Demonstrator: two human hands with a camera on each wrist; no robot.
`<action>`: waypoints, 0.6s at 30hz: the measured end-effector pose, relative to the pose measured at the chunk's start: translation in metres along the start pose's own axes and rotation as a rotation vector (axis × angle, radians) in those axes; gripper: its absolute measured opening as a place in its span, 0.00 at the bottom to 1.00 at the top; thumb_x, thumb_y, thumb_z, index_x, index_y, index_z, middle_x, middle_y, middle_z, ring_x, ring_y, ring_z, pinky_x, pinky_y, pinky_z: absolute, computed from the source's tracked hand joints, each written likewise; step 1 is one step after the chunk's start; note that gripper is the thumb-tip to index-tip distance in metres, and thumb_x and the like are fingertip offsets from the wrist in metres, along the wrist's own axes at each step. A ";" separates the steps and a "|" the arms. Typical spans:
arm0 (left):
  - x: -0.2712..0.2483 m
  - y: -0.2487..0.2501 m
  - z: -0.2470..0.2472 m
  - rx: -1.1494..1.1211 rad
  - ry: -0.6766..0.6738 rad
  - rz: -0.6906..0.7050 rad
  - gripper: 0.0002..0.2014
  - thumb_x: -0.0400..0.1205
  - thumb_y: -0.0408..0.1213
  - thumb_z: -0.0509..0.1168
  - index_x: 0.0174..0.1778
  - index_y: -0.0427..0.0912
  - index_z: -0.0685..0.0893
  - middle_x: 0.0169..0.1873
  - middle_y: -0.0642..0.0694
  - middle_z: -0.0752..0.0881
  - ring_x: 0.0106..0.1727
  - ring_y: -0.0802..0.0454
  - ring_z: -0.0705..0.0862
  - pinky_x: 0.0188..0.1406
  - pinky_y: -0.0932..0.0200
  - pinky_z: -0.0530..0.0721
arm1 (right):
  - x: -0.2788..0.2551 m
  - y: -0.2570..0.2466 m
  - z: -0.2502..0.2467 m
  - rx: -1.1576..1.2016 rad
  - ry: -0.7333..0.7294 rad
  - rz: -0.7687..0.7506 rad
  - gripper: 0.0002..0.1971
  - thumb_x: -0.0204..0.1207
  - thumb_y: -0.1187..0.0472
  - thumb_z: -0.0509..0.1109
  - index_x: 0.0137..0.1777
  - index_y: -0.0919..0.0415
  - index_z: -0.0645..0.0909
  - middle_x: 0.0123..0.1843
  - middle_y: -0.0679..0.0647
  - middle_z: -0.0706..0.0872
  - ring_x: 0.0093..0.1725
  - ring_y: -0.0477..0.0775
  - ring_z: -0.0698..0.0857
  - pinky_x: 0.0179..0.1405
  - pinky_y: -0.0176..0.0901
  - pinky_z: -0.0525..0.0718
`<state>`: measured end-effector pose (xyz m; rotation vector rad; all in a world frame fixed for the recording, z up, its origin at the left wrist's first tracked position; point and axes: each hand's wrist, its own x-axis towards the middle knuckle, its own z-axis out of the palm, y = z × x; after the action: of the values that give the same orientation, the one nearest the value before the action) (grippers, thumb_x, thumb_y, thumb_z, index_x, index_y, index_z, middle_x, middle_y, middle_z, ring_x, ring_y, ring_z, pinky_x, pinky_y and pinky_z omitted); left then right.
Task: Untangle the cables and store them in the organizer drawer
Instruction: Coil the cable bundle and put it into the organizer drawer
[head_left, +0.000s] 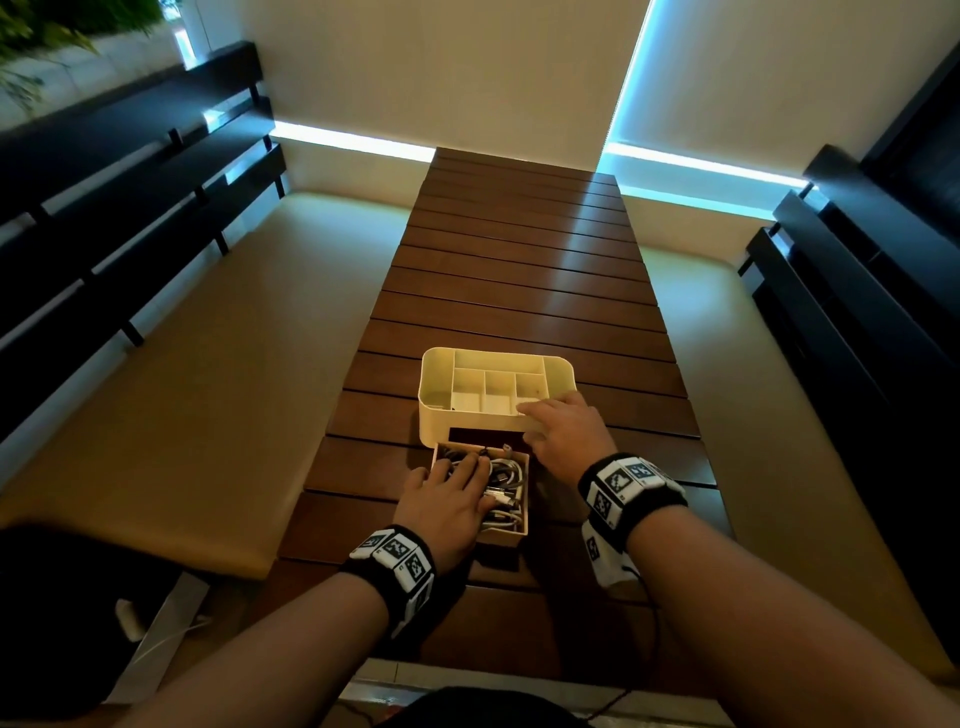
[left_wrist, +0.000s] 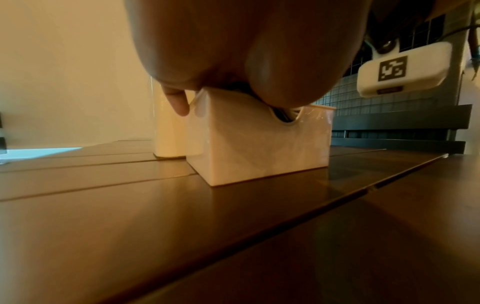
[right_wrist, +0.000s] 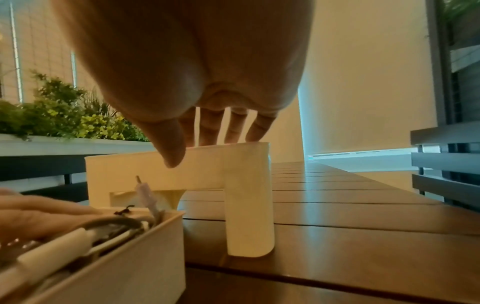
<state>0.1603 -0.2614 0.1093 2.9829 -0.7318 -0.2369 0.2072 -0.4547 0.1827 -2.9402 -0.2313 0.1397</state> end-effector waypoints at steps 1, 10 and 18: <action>0.001 0.001 0.000 0.002 0.003 -0.001 0.31 0.87 0.57 0.35 0.87 0.50 0.52 0.86 0.48 0.59 0.79 0.43 0.66 0.71 0.42 0.66 | 0.001 -0.001 -0.001 0.001 -0.014 0.010 0.21 0.85 0.52 0.62 0.77 0.44 0.73 0.74 0.44 0.80 0.74 0.53 0.68 0.73 0.56 0.69; 0.011 0.006 0.010 -0.027 0.099 -0.012 0.35 0.83 0.58 0.34 0.84 0.50 0.62 0.81 0.50 0.70 0.72 0.43 0.73 0.65 0.43 0.71 | -0.007 -0.003 0.011 0.162 -0.021 0.097 0.14 0.83 0.56 0.64 0.63 0.36 0.79 0.53 0.42 0.75 0.56 0.51 0.70 0.70 0.55 0.74; 0.008 0.009 0.023 -0.058 0.297 -0.039 0.24 0.82 0.56 0.52 0.71 0.53 0.79 0.62 0.54 0.83 0.56 0.46 0.73 0.48 0.47 0.76 | -0.021 -0.002 0.013 0.251 -0.016 0.062 0.11 0.83 0.56 0.67 0.62 0.42 0.82 0.57 0.48 0.72 0.55 0.50 0.80 0.62 0.48 0.85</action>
<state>0.1597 -0.2736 0.0868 2.8858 -0.6214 0.1778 0.1852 -0.4539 0.1722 -2.6985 -0.1145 0.1861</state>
